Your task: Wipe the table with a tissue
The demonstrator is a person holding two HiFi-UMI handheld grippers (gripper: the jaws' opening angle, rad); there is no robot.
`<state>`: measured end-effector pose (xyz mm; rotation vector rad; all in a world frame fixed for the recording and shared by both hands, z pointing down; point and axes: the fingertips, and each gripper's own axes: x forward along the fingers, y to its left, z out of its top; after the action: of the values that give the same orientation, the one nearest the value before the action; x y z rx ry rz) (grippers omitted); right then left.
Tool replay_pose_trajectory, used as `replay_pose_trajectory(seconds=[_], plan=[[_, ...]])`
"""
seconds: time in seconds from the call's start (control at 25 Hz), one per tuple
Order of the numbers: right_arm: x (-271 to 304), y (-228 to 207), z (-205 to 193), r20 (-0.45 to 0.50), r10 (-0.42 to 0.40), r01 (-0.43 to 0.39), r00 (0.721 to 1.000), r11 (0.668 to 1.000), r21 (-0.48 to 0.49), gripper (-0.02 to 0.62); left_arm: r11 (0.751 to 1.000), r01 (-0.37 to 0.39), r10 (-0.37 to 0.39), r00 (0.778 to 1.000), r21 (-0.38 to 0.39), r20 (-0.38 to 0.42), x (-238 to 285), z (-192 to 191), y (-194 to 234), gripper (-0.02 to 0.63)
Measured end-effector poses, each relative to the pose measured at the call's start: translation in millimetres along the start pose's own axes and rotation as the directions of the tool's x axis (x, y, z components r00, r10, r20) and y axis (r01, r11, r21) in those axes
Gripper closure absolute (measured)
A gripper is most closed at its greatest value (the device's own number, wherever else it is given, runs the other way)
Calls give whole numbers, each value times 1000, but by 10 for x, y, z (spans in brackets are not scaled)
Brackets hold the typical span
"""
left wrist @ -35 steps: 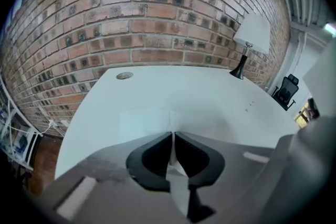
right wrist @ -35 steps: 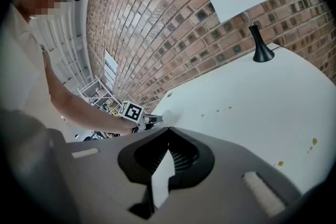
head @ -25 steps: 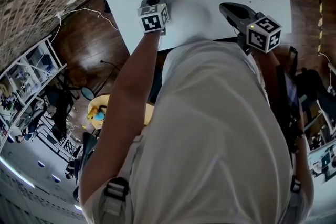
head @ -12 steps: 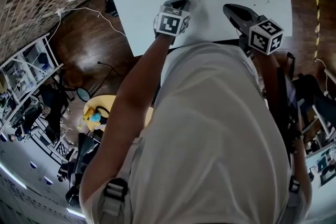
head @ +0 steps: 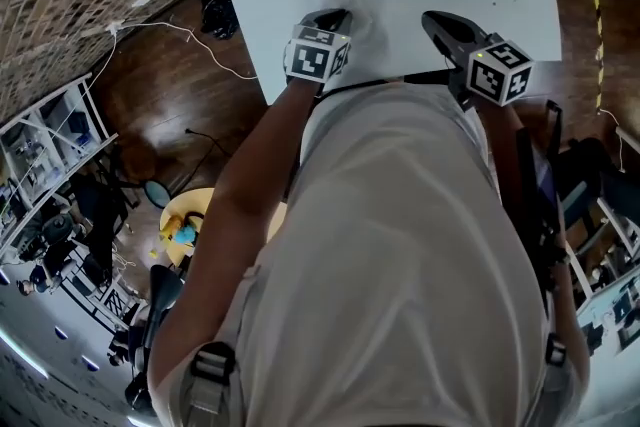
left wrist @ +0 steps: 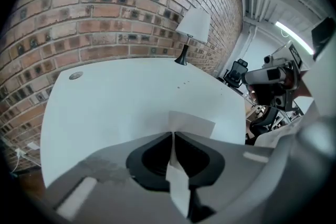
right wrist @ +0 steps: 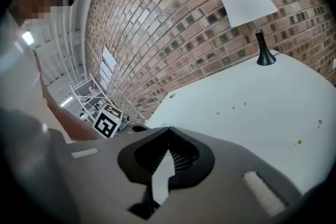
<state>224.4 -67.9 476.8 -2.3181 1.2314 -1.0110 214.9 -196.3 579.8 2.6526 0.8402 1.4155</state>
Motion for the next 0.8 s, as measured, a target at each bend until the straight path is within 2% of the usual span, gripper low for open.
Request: replay_pose_trajectory(seconds=[0.12,0.24,0.44,0.56,0.8], plan=[[-13,89,-38,16,-21,21,1000,1000,-2,588,998,-47,48,999,49,-4,-64,-11,203,583],[-68,139,-87,24,-31,31,999,1000,0,588,988,-143,143,990,62,-1,-57,17,539,583],[-159,7,-130,26,-45,45,999,999,28,588,958,-285,286,958,18,-13,91,164,1040,583],[-220,-96,-102,23,-39,39,999,999,38,588,941,-339,339,941,4,-5,252,300,1175,583],[-497,-438,8,-1,-20,20,1000,999,45,588,906,-423,423,906,30,-19,408,463,1318,584]])
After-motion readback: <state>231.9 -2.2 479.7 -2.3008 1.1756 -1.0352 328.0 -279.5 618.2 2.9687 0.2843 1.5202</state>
